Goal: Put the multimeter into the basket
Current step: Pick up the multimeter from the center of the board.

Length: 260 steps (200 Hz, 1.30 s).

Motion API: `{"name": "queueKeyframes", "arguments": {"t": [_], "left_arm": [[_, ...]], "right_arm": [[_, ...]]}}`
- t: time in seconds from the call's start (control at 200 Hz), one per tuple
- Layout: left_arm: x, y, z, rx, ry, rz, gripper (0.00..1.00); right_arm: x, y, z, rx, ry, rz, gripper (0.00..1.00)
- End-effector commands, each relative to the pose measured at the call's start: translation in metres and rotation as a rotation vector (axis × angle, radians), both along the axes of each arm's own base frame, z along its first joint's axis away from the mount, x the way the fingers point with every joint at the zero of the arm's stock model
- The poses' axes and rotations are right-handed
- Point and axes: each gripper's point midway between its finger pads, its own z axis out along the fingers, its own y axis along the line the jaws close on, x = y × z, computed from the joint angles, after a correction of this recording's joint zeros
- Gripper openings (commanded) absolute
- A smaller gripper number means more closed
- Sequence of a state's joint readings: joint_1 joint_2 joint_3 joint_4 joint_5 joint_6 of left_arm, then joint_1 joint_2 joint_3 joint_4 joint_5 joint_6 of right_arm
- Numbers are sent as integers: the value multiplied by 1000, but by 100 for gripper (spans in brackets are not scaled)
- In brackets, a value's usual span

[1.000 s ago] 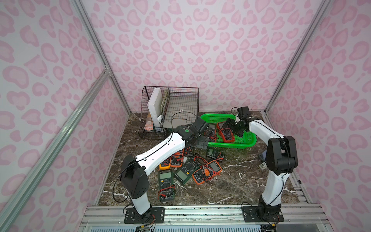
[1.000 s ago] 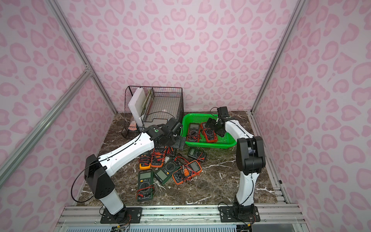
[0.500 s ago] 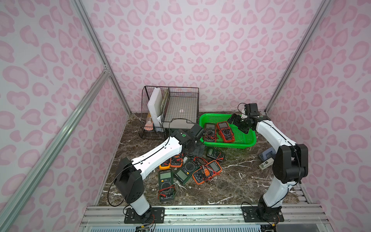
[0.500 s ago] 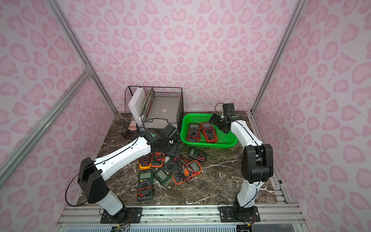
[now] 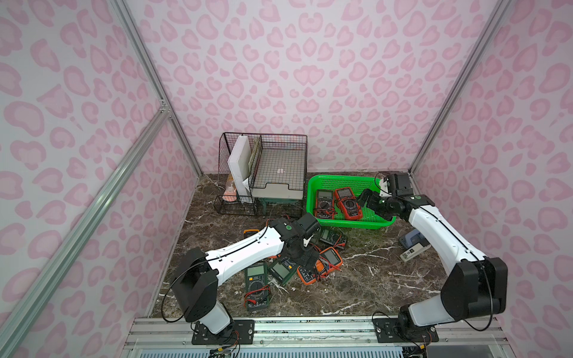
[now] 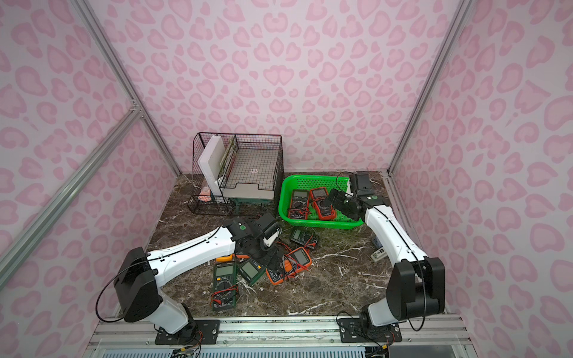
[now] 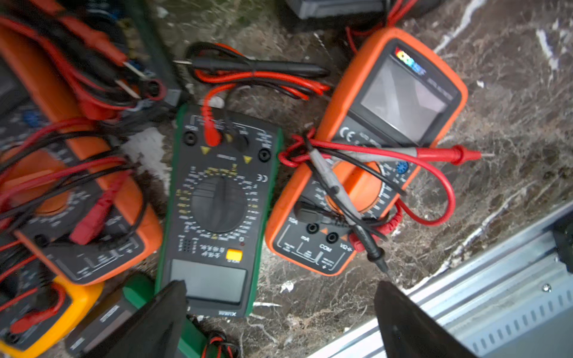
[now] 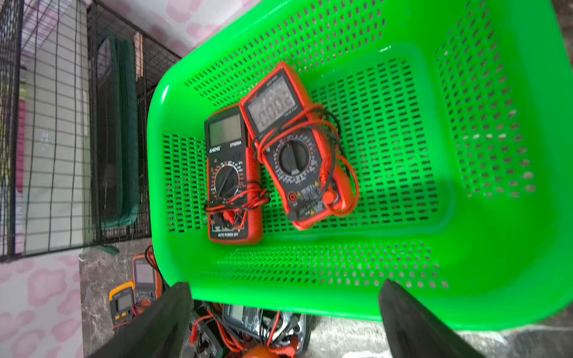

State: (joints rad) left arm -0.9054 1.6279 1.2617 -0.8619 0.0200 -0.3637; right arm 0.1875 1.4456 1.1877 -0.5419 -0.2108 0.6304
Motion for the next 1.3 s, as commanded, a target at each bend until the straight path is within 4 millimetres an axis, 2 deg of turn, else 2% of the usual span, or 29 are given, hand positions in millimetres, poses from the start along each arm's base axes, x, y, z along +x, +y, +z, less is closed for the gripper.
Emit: {"name": "queueKeyframes", "arguments": {"t": [0.0,0.135,0.315,0.55,0.735,0.94,1.185,1.295], "left_arm": [[-7,-14,-11,-11,20,-49,99],[-4,-22,-22,-18,24,-50,98],[4,-32,-33,-8,20,-63,99],[7,-43,-48,-9,47,-84,99],[-5,-52,-55,-43,122,-106,99],[-25,-66,-51,-106,200,-139,98],[-53,-97,-29,-192,270,-220,98],[-55,-102,-19,-191,253,-230,98]], "right_arm": [[-20,-1,-5,-17,14,8,99],[-43,-3,-13,-24,32,13,99],[-62,-5,-18,-21,42,12,99],[-71,-10,-14,-39,40,11,99],[-73,-12,-9,-51,35,12,99],[-71,-13,-4,-53,32,9,99],[-74,-22,-5,-71,50,-20,99],[-79,-28,-8,-80,74,-48,99]]}}
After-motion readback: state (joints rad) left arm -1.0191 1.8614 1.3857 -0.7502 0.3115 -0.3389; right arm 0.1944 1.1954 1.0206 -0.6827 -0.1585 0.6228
